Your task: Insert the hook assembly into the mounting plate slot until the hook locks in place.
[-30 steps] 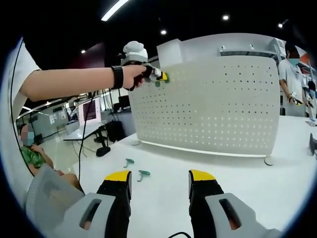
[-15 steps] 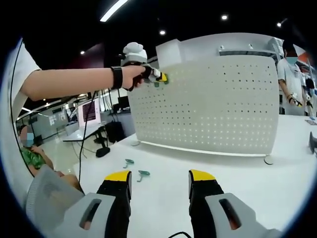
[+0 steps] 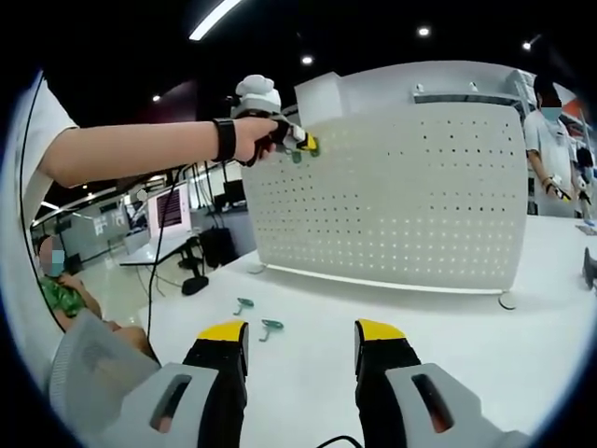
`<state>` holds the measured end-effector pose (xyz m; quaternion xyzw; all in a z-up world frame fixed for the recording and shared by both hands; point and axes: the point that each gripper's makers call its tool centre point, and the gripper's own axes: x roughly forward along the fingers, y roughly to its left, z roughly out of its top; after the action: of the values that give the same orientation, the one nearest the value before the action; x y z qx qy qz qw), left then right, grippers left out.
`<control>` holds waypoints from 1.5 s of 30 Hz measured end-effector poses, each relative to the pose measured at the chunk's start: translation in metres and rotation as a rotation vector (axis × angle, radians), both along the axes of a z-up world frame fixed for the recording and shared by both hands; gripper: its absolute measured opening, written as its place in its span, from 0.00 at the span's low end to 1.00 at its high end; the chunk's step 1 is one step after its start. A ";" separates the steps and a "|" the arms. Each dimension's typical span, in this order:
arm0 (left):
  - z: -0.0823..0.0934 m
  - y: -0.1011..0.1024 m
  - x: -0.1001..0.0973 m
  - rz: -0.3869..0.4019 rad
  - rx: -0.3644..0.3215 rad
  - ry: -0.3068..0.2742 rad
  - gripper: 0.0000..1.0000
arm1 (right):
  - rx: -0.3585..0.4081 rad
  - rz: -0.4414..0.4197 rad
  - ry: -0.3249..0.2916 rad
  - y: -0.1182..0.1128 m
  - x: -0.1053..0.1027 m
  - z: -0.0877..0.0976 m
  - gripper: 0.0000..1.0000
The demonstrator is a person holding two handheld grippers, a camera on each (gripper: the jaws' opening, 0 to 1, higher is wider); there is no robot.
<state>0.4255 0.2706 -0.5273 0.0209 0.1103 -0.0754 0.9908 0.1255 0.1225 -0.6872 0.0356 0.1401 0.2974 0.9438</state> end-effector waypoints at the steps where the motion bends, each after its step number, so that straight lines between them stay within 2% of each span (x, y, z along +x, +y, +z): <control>1: 0.001 0.000 0.000 0.002 0.001 -0.003 0.04 | -0.002 0.000 0.004 0.000 0.000 -0.001 0.46; 7: 0.003 0.000 0.001 0.010 0.002 -0.014 0.04 | -0.004 0.002 0.004 0.000 0.000 -0.002 0.45; 12: 0.002 0.000 0.002 0.040 -0.030 -0.008 0.04 | 0.000 0.006 0.011 0.002 0.000 -0.004 0.45; 16: -0.003 -0.002 0.003 0.061 0.005 -0.008 0.03 | -0.006 0.015 0.010 0.005 0.000 -0.004 0.45; 20: -0.001 -0.001 0.000 0.073 -0.006 -0.021 0.03 | -0.003 0.006 0.005 0.001 0.000 -0.002 0.45; 24: -0.001 0.000 0.000 0.062 -0.010 -0.015 0.04 | -0.001 -0.006 0.006 -0.003 0.001 -0.002 0.45; 29: -0.007 -0.001 -0.002 0.034 0.024 -0.010 0.05 | -0.001 -0.005 0.002 -0.002 0.001 -0.001 0.45; 31: -0.008 -0.002 -0.003 0.027 0.009 -0.009 0.05 | -0.001 -0.004 0.002 -0.002 0.001 0.000 0.45; 45: -0.008 -0.001 -0.005 0.006 0.021 -0.024 0.06 | -0.006 0.009 -0.002 0.001 0.002 0.002 0.45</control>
<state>0.4209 0.2693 -0.5349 0.0317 0.0993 -0.0709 0.9920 0.1274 0.1237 -0.6855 0.0320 0.1404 0.3013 0.9426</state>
